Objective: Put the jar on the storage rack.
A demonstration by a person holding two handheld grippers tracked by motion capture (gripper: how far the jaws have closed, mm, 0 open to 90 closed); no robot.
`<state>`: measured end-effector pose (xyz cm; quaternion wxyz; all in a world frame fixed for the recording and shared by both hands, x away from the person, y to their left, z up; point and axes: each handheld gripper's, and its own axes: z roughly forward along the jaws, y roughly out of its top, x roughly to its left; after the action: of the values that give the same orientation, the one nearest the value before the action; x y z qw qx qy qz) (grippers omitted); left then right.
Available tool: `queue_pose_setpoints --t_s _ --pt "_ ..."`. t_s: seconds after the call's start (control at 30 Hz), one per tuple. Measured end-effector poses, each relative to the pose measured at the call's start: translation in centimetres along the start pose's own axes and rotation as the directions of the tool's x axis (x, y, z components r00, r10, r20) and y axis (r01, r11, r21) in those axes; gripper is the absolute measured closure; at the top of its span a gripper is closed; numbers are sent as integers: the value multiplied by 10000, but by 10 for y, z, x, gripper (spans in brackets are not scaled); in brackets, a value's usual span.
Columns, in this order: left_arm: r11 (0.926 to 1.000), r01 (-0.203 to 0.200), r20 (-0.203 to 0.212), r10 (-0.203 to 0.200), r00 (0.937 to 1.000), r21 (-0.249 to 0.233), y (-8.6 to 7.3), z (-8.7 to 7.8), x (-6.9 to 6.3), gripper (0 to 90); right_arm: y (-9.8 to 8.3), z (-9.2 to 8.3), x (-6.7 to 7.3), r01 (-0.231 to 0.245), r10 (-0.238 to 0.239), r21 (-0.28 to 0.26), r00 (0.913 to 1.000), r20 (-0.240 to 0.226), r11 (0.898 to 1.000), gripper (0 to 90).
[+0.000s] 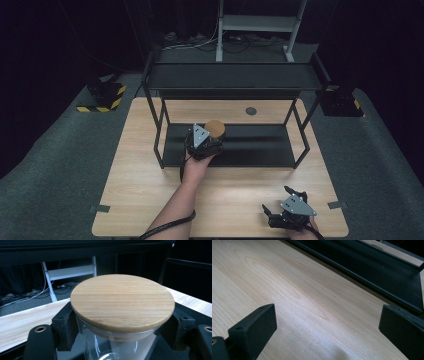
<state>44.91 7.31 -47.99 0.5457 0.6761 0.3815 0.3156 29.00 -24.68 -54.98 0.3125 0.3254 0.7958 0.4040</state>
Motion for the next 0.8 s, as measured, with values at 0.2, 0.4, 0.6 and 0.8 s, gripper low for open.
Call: queue_pose_setpoints --t_s 0.2,0.4,0.6,0.8 --pt "10000 -42 -16 42 10000 57 -1 3 0 264 0 0 0 1 -1 -5 10000 -10 10000 6" --pt "9999 -50 -25 50 10000 109 -3 6 -1 263 0 0 0 -24 24 -17 10000 -3 10000 5" --pt "9999 97 -21 -96 10000 97 -3 8 -1 264 0 0 0 22 -22 -3 10000 9 10000 6" --pt "9999 58 -47 -57 10000 149 -5 9 0 264 0 0 0 -10 10 -8 10000 0 10000 5"
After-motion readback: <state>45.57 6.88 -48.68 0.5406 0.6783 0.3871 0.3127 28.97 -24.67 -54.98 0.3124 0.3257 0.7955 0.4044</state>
